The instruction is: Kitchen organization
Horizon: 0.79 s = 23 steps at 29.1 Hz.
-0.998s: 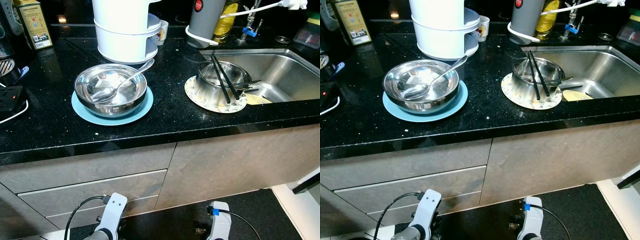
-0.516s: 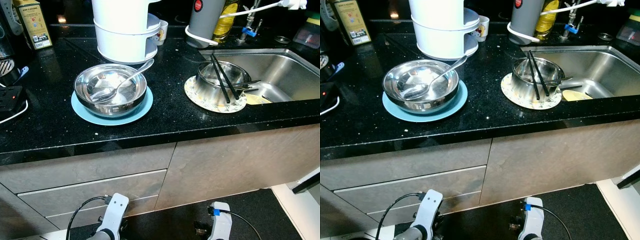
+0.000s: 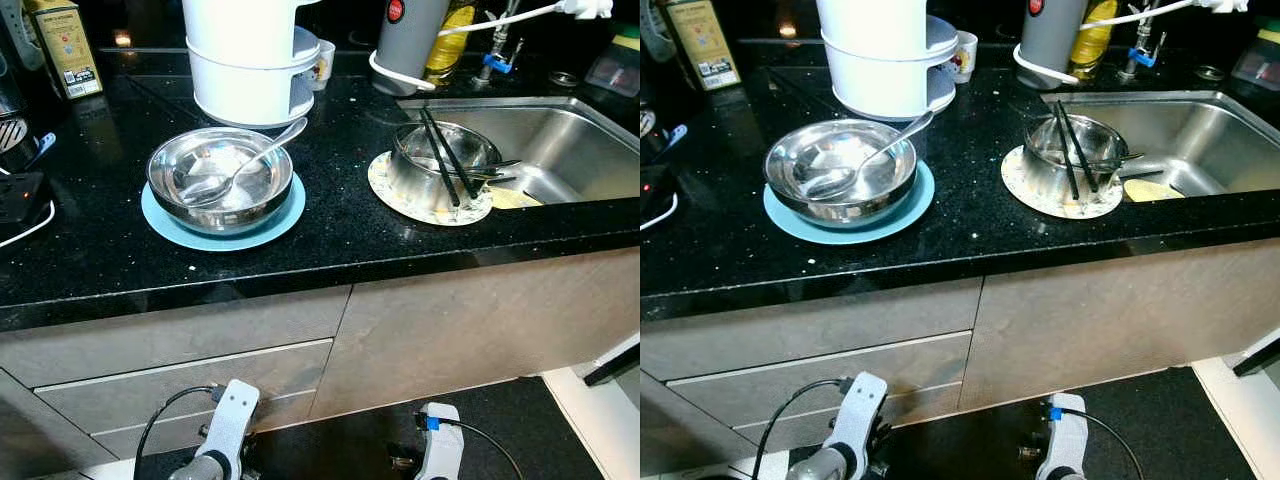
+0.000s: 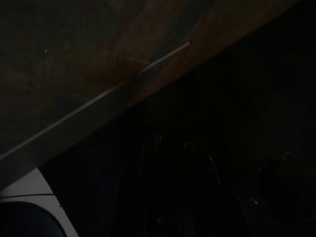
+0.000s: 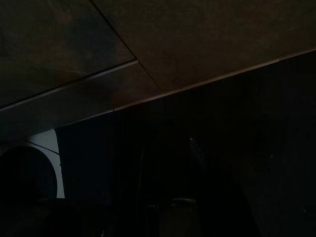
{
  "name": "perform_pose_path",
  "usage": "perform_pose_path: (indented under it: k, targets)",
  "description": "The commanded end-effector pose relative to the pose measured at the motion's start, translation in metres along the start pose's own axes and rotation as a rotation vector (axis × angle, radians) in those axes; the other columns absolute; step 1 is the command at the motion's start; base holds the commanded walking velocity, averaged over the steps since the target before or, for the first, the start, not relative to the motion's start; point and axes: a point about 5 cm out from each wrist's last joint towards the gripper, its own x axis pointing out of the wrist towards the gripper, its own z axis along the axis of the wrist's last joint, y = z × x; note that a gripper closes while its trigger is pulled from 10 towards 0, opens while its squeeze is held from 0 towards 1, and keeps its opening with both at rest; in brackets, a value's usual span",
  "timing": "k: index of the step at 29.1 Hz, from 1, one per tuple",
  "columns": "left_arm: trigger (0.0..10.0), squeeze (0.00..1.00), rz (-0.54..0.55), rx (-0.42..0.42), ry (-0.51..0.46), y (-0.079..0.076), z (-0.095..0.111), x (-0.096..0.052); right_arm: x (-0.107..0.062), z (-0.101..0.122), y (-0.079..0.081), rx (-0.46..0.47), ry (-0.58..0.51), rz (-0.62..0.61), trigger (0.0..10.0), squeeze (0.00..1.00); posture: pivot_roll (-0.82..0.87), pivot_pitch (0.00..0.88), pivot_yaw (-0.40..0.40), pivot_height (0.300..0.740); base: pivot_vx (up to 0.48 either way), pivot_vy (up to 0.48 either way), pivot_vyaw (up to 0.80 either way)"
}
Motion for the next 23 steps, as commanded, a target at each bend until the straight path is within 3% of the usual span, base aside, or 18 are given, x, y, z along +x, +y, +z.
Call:
perform_pose_path:
  k: [1, 23]
  targets:
    - [10.0, 0.0, -0.008, -0.004, 0.01, -0.0042, -0.0081, -0.0039, -0.0039, -0.0081, -0.0051, 0.013, 0.035, -0.019, 10.0, 0.0, -0.07, 0.222, -0.097, 0.74, 0.0, 0.0, 0.0]
    - [10.0, 0.0, -0.01, -0.004, 0.034, -0.0093, -0.0122, -0.0036, -0.0042, -0.0098, -0.0053, -0.009, 0.053, -0.016, 10.0, 0.0, -0.07, 0.188, -0.098, 0.74, 0.0, 0.0, 0.0]
